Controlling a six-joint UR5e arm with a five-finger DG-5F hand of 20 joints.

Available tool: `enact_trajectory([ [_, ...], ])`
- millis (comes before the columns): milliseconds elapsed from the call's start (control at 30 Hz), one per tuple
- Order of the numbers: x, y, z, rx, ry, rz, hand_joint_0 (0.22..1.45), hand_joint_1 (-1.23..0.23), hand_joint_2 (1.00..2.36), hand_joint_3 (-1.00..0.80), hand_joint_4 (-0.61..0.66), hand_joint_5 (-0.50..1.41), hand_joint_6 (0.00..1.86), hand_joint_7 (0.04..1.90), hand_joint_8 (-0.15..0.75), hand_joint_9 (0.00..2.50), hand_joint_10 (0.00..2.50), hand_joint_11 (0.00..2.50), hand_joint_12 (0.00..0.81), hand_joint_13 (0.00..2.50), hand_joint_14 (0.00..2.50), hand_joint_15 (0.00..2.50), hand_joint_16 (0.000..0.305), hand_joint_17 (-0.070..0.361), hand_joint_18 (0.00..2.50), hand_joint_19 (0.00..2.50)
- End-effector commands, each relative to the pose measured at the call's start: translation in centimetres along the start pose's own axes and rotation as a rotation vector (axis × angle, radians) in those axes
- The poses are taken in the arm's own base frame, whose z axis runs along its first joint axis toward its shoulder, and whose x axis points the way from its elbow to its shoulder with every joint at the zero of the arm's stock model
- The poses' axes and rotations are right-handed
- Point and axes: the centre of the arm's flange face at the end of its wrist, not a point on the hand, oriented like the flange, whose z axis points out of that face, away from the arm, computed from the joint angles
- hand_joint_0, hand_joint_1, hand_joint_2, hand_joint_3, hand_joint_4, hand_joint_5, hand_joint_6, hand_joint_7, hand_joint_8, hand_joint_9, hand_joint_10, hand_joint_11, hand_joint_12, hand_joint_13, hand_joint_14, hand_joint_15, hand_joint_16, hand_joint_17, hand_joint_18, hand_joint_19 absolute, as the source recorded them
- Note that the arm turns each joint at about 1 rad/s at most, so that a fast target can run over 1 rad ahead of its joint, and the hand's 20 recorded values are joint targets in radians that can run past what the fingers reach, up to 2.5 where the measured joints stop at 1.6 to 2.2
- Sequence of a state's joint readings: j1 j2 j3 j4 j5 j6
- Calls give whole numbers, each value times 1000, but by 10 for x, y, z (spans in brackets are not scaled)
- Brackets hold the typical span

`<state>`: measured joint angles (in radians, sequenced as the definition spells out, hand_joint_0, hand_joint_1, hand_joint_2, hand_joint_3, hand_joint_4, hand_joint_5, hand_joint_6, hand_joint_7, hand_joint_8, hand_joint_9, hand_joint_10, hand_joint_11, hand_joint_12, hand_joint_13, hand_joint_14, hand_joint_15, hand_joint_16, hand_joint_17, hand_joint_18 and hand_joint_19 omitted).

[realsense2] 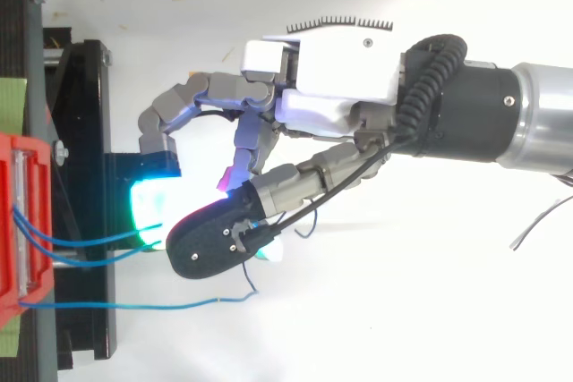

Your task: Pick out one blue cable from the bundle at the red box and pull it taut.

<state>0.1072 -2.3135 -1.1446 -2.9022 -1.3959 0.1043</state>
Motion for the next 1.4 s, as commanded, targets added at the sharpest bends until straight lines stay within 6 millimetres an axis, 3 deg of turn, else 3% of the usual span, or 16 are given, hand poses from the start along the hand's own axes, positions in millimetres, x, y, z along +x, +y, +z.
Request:
enact_trajectory([
  [0, 0, 0, 0, 0, 0, 0, 515, -595, 1178, -96, -67, -52, 901, 1167, 380, 1432, 30, 740, 418, 1118, 16, 417, 68, 153, 1156, 515],
  [33, 0, 0, 0, 0, 0, 0, 512, -589, 1188, -94, -80, -50, 899, 1175, 372, 1394, 27, 688, 415, 1076, 13, 388, 68, 152, 1137, 508],
  [133, 0, 0, 0, 0, 0, 0, 472, -520, 1408, -146, -142, -50, 893, 1123, 348, 1110, 14, 398, 376, 783, 7, 220, 65, 147, 1004, 437],
  [233, 0, 0, 0, 0, 0, 0, 443, -525, 1536, -164, -139, -51, 882, 1110, 331, 961, 11, 344, 383, 698, 6, 181, 65, 147, 972, 387],
  [300, 0, 0, 0, 0, 0, 0, 455, -628, 1451, -123, -117, -60, 884, 1138, 340, 893, 14, 374, 398, 689, 6, 218, 66, 148, 957, 389],
  [333, 0, 0, 0, 0, 0, 0, 495, -702, 1287, -46, -86, -71, 898, 1136, 344, 862, 14, 422, 402, 685, 7, 240, 65, 146, 944, 403],
  [500, 0, -1, 0, 1, 0, 0, 544, -758, 1135, -15, -42, -83, 917, 1082, 352, 881, 16, 496, 399, 700, 10, 274, 63, 142, 942, 423],
  [567, 0, 0, 0, 0, 0, 0, 586, -783, 1000, 8, -22, -89, 923, 1068, 351, 929, 18, 557, 392, 726, 10, 300, 61, 137, 935, 448],
  [800, 0, -1, 0, 1, 0, 0, 605, -815, 1013, -12, -22, -97, 932, 1085, 343, 1112, 28, 731, 367, 821, 13, 370, 55, 124, 931, 495],
  [967, 0, 0, 0, 0, 2, 0, 551, -686, 1030, -102, 19, -79, 919, 1089, 372, 1205, 23, 670, 414, 917, 12, 360, 66, 150, 1034, 495],
  [1133, -1, 0, 0, 0, -1, 0, 556, -660, 1000, -103, 23, -79, 918, 1101, 381, 1195, 25, 666, 415, 914, 12, 367, 67, 151, 1027, 507],
  [1367, -2, 0, 0, 0, -1, -1, 607, -791, 1016, -125, 29, -116, 937, 1043, 347, 1117, 30, 799, 373, 869, 16, 424, 54, 121, 922, 541],
])
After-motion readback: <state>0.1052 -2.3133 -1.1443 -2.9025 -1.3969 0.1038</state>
